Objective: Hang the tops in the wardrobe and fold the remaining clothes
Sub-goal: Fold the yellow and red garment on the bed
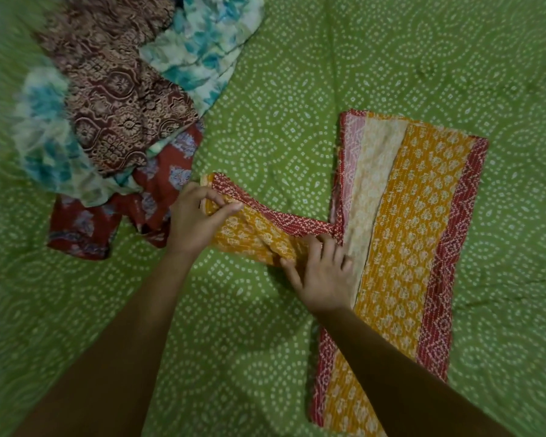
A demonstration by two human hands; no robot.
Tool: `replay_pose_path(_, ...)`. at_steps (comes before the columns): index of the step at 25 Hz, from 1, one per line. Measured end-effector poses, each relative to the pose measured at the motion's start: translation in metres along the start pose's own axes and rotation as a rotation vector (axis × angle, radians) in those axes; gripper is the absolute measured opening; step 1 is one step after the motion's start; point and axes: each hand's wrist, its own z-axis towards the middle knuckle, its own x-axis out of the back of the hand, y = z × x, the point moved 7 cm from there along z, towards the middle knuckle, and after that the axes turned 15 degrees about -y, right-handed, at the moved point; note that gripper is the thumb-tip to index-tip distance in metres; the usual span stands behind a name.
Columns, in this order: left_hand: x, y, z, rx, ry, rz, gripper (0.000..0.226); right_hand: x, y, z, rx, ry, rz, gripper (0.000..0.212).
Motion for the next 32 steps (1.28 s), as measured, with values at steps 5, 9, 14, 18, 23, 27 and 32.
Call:
replay_pose_path(5,-0.003,-0.063,-0.022,0.134,-0.208,0.149,0.029,0.004,0.004,0.011,-0.011,0.079,-0.001,0.054)
replay_pose_path(9,-0.008,-0.074,-0.033,0.148,-0.111,0.382,0.048,0.035,0.041,0.045,-0.289,0.24,0.117,0.049)
replay_pose_path(14,-0.056,0.013,-0.002,-0.002,0.026,0.386,0.025,0.067,0.074,0.086,-0.347,0.194,0.305,0.033)
replay_pose_path(18,-0.129,0.077,0.061,0.04,-0.162,0.036,0.019,0.066,0.118,0.077,-0.433,0.309,0.69,0.019)
replay_pose_path(23,-0.194,0.134,0.123,0.173,-0.322,-0.142,0.049,0.053,0.129,0.081,-0.351,0.295,0.831,0.005)
replay_pose_path(27,-0.183,0.156,0.144,0.095,-0.137,0.261,0.036,0.052,0.128,0.083,-0.311,0.311,0.87,0.005)
replay_pose_path(32,-0.175,0.143,0.141,0.089,-0.207,0.273,0.022,0.059,0.119,0.063,-0.281,0.349,0.802,0.026)
